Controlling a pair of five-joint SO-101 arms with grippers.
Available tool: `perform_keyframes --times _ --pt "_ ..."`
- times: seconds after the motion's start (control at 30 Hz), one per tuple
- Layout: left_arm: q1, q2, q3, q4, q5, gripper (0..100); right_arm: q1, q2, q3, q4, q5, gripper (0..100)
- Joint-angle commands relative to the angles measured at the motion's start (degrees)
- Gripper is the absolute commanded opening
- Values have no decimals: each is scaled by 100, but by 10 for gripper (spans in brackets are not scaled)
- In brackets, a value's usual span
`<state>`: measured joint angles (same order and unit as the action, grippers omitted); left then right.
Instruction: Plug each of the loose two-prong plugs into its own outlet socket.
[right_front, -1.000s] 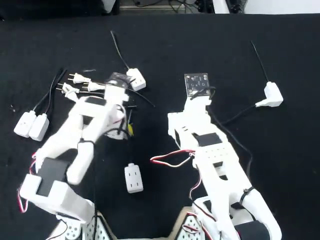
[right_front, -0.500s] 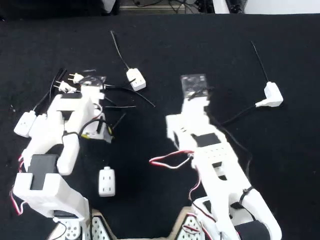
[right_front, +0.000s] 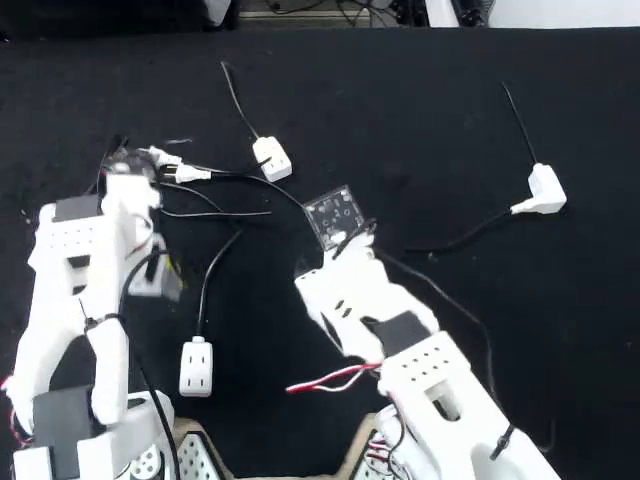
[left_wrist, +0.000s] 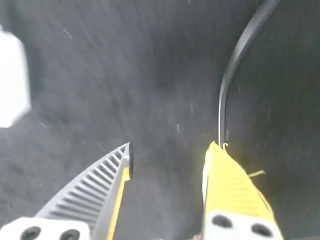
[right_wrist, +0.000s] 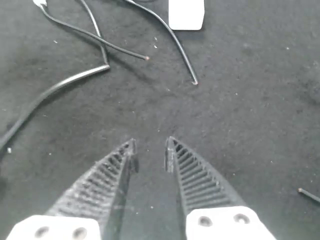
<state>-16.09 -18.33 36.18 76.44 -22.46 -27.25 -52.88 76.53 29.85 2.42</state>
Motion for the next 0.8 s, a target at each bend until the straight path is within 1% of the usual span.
perform_keyframes --times 0.0,0.07,0.13,0.43,0.53,0.6,0.63,0.77 --pt "-110 -202 558 308 -1134 245 -105 -189 -48 -149 62 93" --pt "-119 -246 927 316 -1574 245 -88 -189 -48 -158 62 93" --pt "-110 -255 1147 290 -1767 245 -79 -189 -48 -167 62 93" --pt "-22 -255 1270 299 -1916 245 -70 -207 -48 -167 70 93" --pt "242 -255 1270 273 -1881 245 -70 -215 -57 -167 70 93" --pt "567 -246 1270 264 -1837 245 105 -224 -75 -141 53 93" --pt "734 -246 1270 246 -1697 245 246 -224 -84 -167 26 93" --pt "1525 -202 1270 -281 -1002 245 888 -224 -189 -185 -105 93"
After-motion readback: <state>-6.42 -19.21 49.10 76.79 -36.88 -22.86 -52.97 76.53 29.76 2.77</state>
